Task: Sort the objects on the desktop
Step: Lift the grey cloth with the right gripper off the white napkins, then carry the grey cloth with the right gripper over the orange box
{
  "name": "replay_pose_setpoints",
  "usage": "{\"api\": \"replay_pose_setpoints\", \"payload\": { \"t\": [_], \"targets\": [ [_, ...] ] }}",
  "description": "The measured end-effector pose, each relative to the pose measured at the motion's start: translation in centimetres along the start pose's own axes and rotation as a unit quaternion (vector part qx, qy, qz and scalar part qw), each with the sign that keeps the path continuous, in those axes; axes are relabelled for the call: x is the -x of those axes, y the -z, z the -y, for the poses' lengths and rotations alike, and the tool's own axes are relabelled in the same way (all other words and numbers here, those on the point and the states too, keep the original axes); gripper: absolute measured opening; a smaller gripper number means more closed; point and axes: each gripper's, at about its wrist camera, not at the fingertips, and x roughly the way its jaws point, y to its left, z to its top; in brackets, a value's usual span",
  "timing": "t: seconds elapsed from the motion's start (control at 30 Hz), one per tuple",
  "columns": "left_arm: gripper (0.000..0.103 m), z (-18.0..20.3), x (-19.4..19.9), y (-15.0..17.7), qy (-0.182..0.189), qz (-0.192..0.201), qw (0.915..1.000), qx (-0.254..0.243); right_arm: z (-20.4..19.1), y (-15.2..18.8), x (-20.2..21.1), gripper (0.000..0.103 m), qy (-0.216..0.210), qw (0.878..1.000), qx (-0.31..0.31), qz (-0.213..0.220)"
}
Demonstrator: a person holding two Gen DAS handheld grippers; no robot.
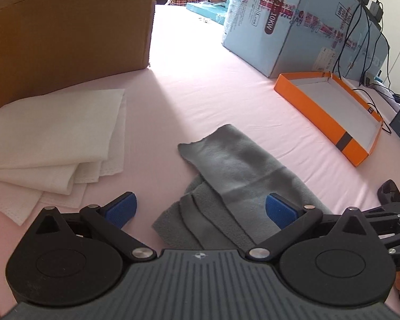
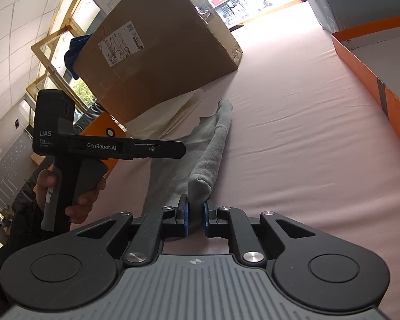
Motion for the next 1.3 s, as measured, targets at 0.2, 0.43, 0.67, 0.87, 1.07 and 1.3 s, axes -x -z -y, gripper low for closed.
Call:
{"api": "replay_pose_setpoints", "payload": {
  "t": [0.2,0.43,0.67,0.87,1.07,1.3],
  "targets": [
    [0.103,1.3,-1.0,-0.4,-0.014,0.008,0.9995,0.028,-0.1,0.1,0.1,0.01,0.004,1.0,0.006,0.0],
    [0.049,2.6,-0.4,0.5,-0.079,0.036,0.9962,-0.005,-0.1,0.2,0.1,0.01,0.005,1.0,0.007,0.001],
    [0.007,2.3,0.3,1.1,-0.081,0.058,0.9949,0.011,0.0,0.1,0.0,0.01,0.007,1.0,0.008,0.004],
    [0.006,3.6,0.9,1.8,-0.111,0.082,0.9903,-0.016,0.1,0.1,-0.1,0.01,0.013,1.0,0.005,0.009],
    [0.006,5.1,1.6,2.8,-0.132,0.104,0.9843,-0.053,-0.2,0.2,0.0,0.01,0.043,0.998,-0.013,0.035],
    [0.005,5.6,5.0,3.8,-0.129,0.138,0.9809,-0.047,-3.9,1.0,-0.9,0.011,0.157,0.984,0.023,0.087]
  ]
}}
